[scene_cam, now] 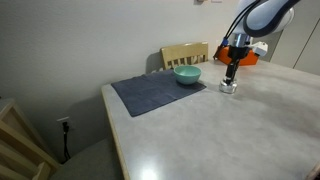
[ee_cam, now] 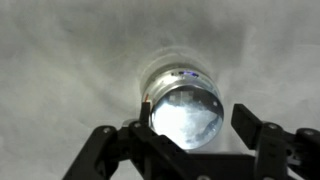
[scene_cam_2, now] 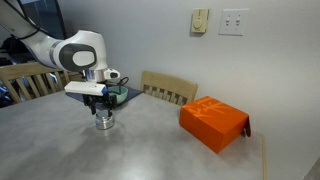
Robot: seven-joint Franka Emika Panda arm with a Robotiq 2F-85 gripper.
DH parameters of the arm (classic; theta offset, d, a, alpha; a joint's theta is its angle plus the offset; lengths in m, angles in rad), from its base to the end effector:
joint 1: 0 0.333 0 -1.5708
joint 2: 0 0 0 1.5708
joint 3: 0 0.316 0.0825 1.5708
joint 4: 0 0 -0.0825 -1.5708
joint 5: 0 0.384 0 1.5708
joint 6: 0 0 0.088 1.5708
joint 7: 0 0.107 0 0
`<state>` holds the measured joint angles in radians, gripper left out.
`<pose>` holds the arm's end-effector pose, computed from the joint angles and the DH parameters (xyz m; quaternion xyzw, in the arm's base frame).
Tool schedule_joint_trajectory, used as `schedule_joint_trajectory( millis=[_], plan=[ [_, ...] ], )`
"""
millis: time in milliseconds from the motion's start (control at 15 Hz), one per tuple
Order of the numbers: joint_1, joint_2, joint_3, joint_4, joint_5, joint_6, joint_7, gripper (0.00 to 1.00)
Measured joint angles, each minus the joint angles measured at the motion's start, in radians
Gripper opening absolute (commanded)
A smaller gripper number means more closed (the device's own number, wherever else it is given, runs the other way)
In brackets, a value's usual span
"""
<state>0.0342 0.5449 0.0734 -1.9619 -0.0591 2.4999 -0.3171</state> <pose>0.6125 0.0653 0.1934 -0.9735 -0.2288 0.0022 0.0016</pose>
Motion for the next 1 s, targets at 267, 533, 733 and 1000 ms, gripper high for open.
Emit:
schedule_joint_trajectory(
  millis=[267,533,733,1000],
  plan=[
    [0.000,0.013,0.000,0.019,-0.004,-0.001,-0.001,0.44],
    [0.000,0.016,0.000,0.023,-0.005,-0.001,-0.001,0.44],
    [0.005,0.009,0.002,0.021,-0.016,-0.001,-0.001,0.44],
    [0.022,-0.047,0.007,-0.015,-0.033,0.000,0.004,0.44]
  ],
)
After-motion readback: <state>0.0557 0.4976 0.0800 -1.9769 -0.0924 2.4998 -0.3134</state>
